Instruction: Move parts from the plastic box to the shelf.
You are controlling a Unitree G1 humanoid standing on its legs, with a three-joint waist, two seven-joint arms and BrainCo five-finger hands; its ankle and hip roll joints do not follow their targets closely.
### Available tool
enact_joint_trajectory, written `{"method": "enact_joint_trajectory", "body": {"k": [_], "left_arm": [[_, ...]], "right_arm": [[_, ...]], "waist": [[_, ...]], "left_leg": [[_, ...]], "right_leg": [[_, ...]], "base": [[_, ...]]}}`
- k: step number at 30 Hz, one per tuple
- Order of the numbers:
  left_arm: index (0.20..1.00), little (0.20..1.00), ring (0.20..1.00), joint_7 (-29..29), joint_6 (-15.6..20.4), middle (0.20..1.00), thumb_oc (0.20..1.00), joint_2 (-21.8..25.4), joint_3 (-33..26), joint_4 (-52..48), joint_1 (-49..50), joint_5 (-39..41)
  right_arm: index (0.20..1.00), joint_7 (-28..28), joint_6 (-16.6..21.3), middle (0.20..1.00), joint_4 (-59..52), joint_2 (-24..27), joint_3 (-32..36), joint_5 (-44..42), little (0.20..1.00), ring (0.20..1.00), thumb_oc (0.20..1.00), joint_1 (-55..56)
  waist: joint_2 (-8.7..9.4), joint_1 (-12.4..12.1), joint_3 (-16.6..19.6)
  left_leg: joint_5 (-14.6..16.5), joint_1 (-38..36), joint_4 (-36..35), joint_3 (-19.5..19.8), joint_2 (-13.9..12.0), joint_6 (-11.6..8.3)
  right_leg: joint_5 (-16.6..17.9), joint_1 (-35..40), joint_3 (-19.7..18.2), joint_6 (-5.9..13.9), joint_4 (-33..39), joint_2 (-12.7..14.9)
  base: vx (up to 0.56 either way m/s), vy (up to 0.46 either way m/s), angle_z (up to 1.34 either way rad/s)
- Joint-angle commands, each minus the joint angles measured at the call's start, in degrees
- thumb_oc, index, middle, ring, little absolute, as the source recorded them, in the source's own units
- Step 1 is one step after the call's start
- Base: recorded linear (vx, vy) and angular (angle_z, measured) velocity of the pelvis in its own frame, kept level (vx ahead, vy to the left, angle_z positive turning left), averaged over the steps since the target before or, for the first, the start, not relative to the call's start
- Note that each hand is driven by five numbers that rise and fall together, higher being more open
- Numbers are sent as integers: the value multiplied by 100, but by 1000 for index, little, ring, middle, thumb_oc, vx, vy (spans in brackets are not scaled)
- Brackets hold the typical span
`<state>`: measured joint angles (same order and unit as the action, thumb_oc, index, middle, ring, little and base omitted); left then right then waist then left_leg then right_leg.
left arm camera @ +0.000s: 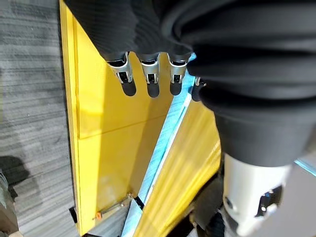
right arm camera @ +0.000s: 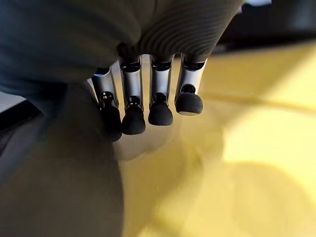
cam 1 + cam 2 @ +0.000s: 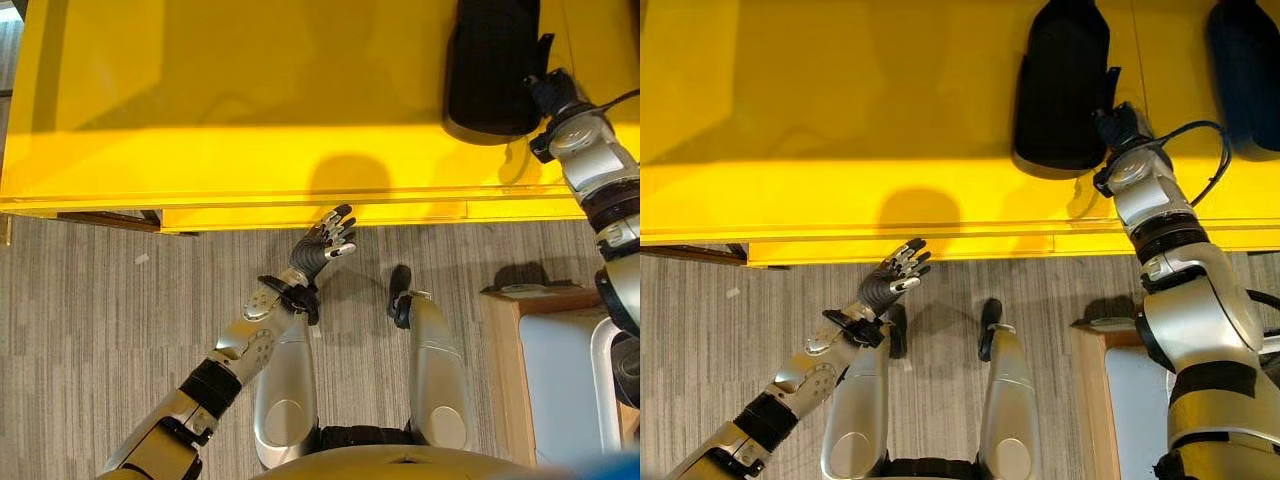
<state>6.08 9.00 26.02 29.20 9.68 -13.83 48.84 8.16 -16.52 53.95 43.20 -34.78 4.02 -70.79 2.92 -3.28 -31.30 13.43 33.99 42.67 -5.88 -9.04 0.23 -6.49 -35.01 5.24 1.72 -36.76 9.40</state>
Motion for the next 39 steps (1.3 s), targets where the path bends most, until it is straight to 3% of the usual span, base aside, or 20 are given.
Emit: {"method": "enact_joint_trajectory", "body": {"k": [1,14,23,39], "left_arm": [[1000,1000,1000,208,74,1000,1000,-48,-1,-560,312,15],[1000,1000,1000,505,-70,1000,1000,248,-94,-766,581,-9],[1000,1000,1000,759,-23,1000,1000,295,-162,-740,715,6],[1000,1000,1000,981,33,1000,1000,283,-289,-756,822,-7]], "right_arm": [[200,245,-35,200,123,559,-210,362,200,200,200,-454],[200,740,-72,200,410,782,-706,991,200,200,200,-1088],[200,978,188,200,497,843,-831,1334,200,200,200,-1139],[200,830,184,200,476,857,-898,1685,200,200,200,-1010]], "waist": [[-133,-149,150],[-176,-329,150],[-304,-377,150],[-382,-400,150]], "left_leg": [[348,-285,86,-216,-241,223],[186,-121,-137,-57,-154,121],[28,-57,-301,-37,-136,59],[-59,41,-379,-29,-116,22]], "right_leg": [[-300,375,200,-46,-233,27],[-314,227,244,-75,-174,-43],[-314,117,275,-72,-131,4],[-305,-6,296,-63,-106,38]], "base": [[91,-79,1],[44,-65,3],[7,-5,2],[-1,1,1]]}}
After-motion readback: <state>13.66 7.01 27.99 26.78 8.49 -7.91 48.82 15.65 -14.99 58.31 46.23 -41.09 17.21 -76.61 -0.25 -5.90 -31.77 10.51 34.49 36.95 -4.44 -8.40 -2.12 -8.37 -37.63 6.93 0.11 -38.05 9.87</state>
